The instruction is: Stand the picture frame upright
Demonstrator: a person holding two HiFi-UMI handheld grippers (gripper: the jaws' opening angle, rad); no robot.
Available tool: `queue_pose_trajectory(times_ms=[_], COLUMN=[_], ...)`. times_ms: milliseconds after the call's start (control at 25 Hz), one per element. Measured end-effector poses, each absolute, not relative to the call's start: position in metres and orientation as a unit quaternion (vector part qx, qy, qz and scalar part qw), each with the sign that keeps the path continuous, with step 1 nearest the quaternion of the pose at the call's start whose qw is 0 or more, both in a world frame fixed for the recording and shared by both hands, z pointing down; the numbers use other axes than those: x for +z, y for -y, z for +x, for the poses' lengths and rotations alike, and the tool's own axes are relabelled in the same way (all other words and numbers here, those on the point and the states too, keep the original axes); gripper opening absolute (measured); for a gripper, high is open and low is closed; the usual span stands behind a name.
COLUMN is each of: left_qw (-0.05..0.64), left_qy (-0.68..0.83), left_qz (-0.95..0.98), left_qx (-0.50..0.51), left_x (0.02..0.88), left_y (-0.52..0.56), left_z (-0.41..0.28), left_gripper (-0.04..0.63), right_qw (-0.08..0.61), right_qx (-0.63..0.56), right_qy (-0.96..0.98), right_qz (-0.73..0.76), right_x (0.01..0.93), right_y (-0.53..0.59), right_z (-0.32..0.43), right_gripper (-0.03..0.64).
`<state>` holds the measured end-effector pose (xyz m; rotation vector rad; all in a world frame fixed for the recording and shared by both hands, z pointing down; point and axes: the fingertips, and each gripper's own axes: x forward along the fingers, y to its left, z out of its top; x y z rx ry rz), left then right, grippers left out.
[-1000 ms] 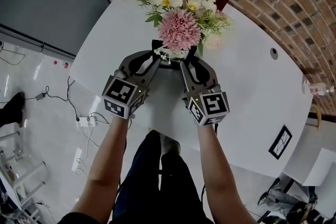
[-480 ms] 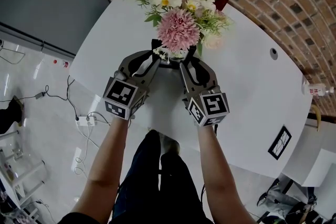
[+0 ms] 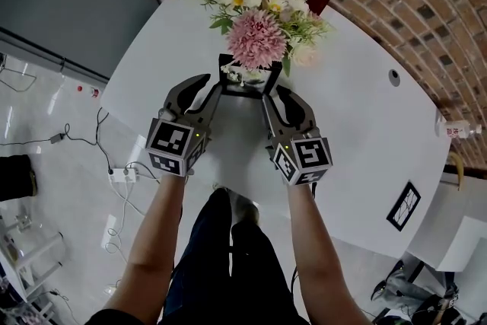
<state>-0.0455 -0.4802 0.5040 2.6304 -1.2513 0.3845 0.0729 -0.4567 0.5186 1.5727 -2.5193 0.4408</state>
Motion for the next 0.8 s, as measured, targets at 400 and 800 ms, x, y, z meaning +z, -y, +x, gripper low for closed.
queue_pose_trajectory(times_ms=[400, 800], left_qw=[0.122, 0.145], left_qy=[0.443, 0.426], left_qz=[0.878, 0.885], left_qx=[0.131, 0.117], left_x=[0.515, 0.518], left_y=[0.457, 0.423], left_z=[-0.058, -0.046], left_gripper=[0.040, 0.002], right_qw=[0.076, 0.077], right_qx=[0.151, 0.147], right_qy=[0.833, 0.853], right_qz=[0.526, 0.495], right_x=[0.519, 0.513], right_y=[0.434, 0.402], right_z=[0.082, 0.070], right_gripper=[0.058, 0.006])
